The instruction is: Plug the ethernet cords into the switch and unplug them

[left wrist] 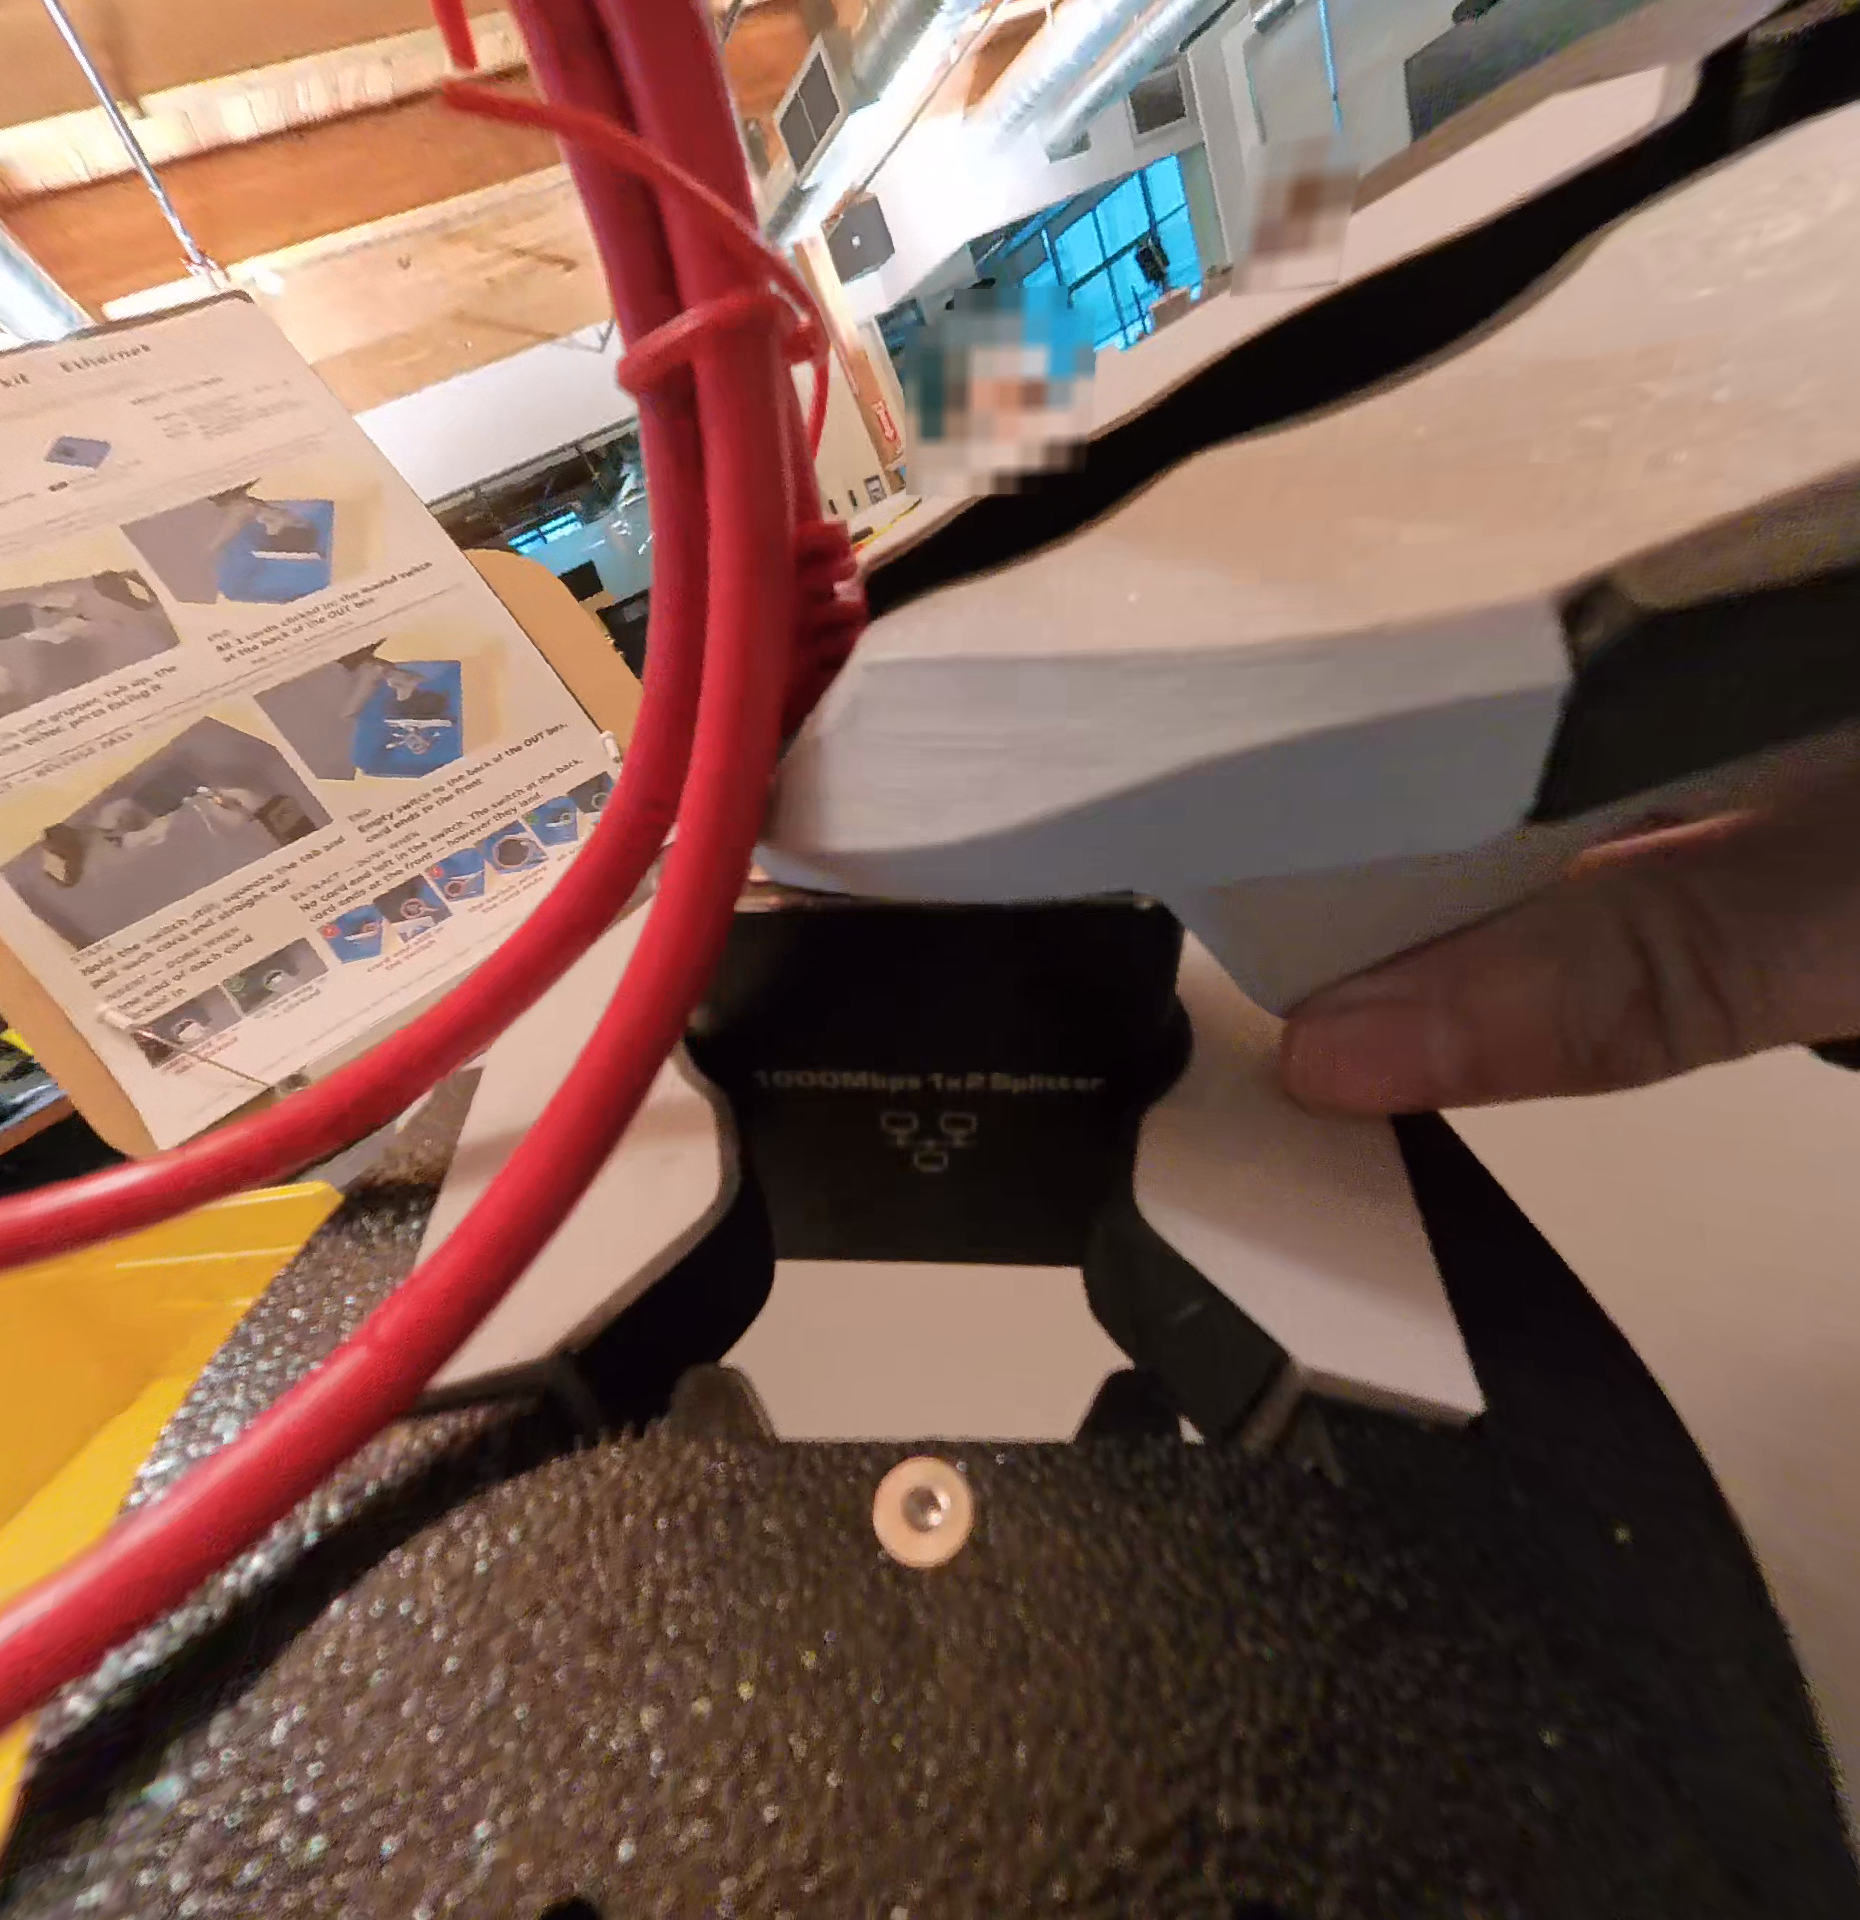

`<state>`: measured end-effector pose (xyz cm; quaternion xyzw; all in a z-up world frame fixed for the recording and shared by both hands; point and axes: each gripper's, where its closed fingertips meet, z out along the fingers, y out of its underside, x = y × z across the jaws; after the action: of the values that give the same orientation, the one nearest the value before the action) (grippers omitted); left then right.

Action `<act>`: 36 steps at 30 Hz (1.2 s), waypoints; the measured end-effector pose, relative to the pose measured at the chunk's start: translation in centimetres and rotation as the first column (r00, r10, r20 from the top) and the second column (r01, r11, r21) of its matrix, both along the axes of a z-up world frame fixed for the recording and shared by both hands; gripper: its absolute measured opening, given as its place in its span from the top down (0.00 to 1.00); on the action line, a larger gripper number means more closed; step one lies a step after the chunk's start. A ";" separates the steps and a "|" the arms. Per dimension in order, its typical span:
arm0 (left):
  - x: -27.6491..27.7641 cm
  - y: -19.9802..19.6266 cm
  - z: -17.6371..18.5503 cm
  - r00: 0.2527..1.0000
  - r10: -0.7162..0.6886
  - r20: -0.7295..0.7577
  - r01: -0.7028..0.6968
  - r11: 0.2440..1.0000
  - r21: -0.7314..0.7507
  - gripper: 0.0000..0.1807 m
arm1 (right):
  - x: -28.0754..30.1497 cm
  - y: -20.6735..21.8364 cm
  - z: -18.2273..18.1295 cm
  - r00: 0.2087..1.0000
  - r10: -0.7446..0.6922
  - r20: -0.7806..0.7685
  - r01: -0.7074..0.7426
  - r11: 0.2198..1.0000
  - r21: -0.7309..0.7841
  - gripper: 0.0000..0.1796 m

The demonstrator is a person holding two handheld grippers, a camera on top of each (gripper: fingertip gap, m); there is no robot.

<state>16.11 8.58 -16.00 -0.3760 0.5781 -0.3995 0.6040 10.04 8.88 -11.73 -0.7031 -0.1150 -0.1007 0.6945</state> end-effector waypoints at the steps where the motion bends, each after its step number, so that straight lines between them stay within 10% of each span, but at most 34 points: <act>1: 0.1 0.0 0.0 1.000 0.002 -0.004 -0.002 1.000 0.006 0.59 | 0.1 0.0 0.0 1.000 -0.001 0.001 0.001 1.000 -0.002 0.92; 36: 0.3 -0.7 -1.1 0.996 -0.079 -0.046 0.076 0.995 -0.059 0.59 | 0.4 -0.2 -1.0 0.974 -0.050 0.219 0.074 0.992 -0.106 0.91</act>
<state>16.39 7.92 -17.07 -0.3799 0.5949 -0.4297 0.5631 10.41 8.69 -12.69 -0.7295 -0.1733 -0.1916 0.6334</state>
